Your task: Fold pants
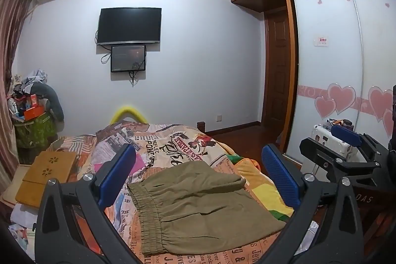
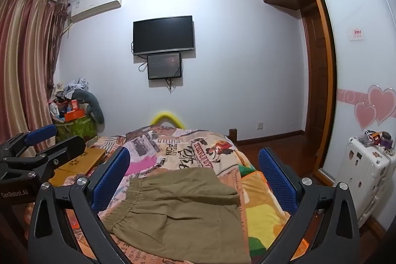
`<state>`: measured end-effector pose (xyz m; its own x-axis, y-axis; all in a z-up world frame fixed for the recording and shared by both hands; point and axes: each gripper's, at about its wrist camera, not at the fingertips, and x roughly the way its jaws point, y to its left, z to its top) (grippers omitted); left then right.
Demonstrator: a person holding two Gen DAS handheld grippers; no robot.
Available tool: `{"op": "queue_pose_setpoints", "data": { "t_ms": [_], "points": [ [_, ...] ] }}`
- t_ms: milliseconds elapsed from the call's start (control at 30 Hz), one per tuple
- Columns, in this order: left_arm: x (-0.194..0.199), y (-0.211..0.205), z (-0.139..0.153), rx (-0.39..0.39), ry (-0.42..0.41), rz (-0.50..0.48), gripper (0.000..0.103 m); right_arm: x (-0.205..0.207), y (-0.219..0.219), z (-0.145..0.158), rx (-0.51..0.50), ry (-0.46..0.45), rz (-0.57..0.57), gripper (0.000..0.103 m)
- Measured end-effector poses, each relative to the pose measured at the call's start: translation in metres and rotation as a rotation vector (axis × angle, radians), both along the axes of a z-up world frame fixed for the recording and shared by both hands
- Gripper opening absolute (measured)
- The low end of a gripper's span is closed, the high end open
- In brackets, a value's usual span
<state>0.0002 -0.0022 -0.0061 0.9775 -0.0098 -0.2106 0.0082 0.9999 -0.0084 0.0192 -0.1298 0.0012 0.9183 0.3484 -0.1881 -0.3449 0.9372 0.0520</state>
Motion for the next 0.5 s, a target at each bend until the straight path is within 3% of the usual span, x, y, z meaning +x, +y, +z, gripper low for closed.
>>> {"op": "queue_pose_setpoints", "data": {
  "t_ms": [500],
  "points": [
    [0.0003,0.0098,0.0014,-0.024,-0.005,0.018,0.103,0.0018,0.0024,-0.0051,0.002,-0.003,-0.004,0.103]
  ]
}}
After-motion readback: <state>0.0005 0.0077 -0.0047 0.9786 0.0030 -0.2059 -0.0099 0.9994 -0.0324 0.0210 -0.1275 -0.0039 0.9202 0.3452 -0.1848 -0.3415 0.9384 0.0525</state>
